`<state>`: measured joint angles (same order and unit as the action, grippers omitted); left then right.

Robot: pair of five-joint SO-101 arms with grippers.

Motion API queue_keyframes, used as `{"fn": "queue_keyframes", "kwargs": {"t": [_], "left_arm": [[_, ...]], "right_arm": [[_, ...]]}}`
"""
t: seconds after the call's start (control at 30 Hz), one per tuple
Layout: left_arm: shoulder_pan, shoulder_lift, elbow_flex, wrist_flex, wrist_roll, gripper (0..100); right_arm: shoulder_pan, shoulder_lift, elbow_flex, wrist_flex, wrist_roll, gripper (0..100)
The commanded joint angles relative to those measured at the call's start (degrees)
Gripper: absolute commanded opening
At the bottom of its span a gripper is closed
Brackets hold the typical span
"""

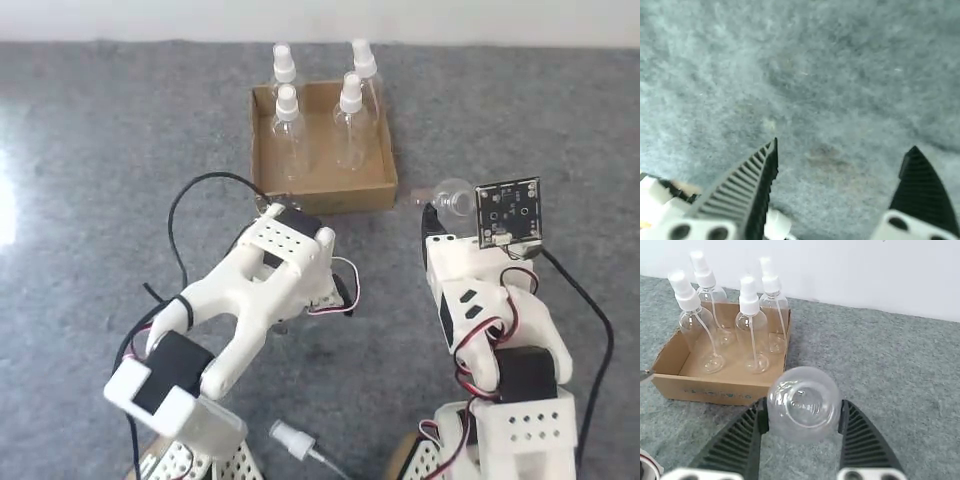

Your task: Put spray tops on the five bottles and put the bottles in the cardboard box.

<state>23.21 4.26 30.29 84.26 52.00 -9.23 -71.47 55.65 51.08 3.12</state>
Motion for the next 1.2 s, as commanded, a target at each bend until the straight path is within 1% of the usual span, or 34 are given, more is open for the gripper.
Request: {"fn": "queue_keyframes", "kwargs": {"t": [0.0,0.13,0.2,0.23,0.33,0.63,0.73,0.9,1.03,1.17], "left_arm": [[-0.62,-0.18,-5.76,5.8,-3.78,29],[-0.26,-0.18,-10.59,12.13,-6.86,15],[-0.26,-0.18,-12.88,15.12,-8.44,12],[-0.35,-0.18,-13.76,16.26,-8.97,11],[-0.62,-0.18,-14.29,16.26,-11.16,10],[-0.7,-1.67,-14.29,16.26,-29.71,10],[-0.7,-7.74,-12.88,16.26,-32.7,7],[-0.26,-23.3,-6.64,16.18,-37.1,1],[-0.53,-31.21,-2.33,16.0,-44.92,2],[-0.53,-32.0,0.4,16.09,-54.77,2]], "right_arm": [[1.01,-1.1,-0.7,-1.54,-0.35,7.4],[1.01,-1.1,-0.7,-1.54,-0.35,7.4],[1.01,-1.1,-0.7,-1.54,-0.35,7.4],[1.01,-1.1,-0.7,-1.54,-0.35,7.4],[1.01,-1.1,-0.7,-1.54,-0.35,7.4],[1.01,-1.1,-0.7,-1.54,-0.26,7.4],[1.01,-1.1,-0.7,-1.54,-0.26,7.4],[1.01,-1.1,-0.7,-1.54,-0.26,7.4],[1.01,-1.1,-0.7,-1.54,-0.26,7.4],[1.01,-1.1,-0.7,-1.54,-0.26,7.4]]}}
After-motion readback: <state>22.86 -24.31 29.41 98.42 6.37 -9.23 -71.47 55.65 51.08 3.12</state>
